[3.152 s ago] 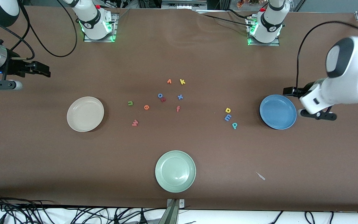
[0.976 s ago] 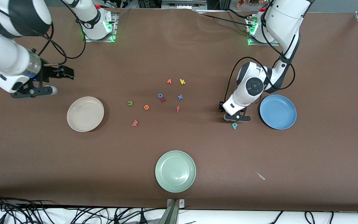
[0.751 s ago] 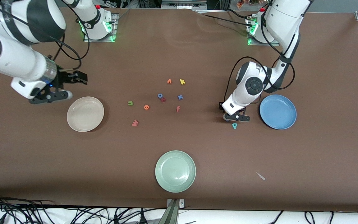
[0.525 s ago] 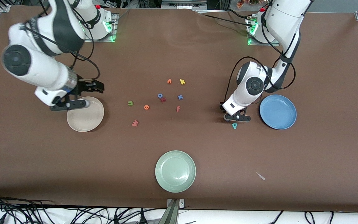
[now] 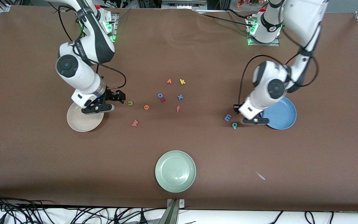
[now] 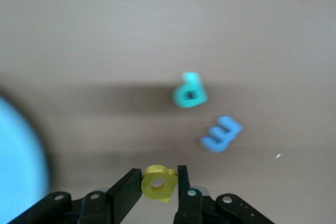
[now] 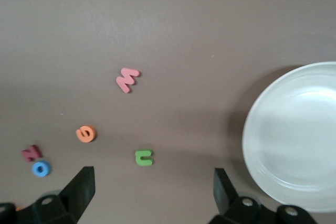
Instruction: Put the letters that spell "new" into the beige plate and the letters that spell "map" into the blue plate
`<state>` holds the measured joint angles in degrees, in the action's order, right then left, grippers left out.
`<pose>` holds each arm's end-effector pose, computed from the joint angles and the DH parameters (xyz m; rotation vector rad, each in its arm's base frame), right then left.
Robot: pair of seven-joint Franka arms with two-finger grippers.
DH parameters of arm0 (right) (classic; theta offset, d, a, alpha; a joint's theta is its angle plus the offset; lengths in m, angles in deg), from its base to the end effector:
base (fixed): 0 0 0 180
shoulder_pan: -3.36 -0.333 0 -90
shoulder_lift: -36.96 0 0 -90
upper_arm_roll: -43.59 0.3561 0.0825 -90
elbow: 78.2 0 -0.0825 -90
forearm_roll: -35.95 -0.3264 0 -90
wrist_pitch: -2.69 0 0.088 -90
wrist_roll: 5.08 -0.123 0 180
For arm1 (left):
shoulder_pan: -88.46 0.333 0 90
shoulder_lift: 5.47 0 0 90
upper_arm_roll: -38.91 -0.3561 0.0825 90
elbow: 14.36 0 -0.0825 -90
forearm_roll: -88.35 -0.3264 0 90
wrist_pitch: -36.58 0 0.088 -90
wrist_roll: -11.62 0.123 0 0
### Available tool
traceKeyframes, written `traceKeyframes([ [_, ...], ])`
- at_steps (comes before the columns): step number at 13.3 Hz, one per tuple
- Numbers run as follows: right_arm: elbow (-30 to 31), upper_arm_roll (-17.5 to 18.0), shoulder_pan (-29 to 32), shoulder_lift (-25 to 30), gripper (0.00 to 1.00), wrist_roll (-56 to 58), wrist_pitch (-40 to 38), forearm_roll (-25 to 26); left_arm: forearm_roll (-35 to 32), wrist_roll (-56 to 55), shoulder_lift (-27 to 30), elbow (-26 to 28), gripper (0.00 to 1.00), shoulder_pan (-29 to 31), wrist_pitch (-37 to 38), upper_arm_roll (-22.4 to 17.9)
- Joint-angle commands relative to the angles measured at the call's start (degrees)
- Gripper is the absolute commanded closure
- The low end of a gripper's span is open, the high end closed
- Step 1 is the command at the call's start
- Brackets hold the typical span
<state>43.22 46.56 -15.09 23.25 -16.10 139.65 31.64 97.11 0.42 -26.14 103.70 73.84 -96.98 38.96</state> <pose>0.5075 0.1994 0.3664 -3.0646 -0.1928 -0.0195 0.5377 -0.1452 0.3159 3.0526 0.0762 -0.1705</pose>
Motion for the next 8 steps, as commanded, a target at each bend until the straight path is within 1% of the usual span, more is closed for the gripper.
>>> traceKeyframes([
  [1,5.0,-0.2,-1.9,-1.0,0.00,-1.2,8.5,-0.7,-1.5,7.3,7.2,5.1,0.79,6.9,3.4,0.6],
  [3,8.1,-0.2,-3.2,-3.2,0.00,-2.9,16.1,-0.7,-1.9,11.7,8.4,7.6,0.79,10.8,3.1,0.5],
  [4,8.7,-0.2,-3.9,-3.8,0.00,-4.7,17.6,-0.7,-3.7,12.9,8.5,7.9,0.78,11.9,3.1,0.5],
  [5,8.8,-0.2,-4.5,-4.6,0.00,-5.8,18.9,-0.7,-5.9,12.9,8.4,7.9,0.75,12.4,3.1,0.5],
  [6,8.8,-0.2,-4.9,-5.8,0.00,-6.7,19.6,-0.7,-7.6,13.0,8.1,8.0,0.67,13.1,3.0,0.5],
  [8,8.9,-0.2,-5.2,-8.4,0.00,-6.8,21.2,-0.8,-8.1,13.0,7.6,9.3,0.39,13.3,0.7,0.5],
])
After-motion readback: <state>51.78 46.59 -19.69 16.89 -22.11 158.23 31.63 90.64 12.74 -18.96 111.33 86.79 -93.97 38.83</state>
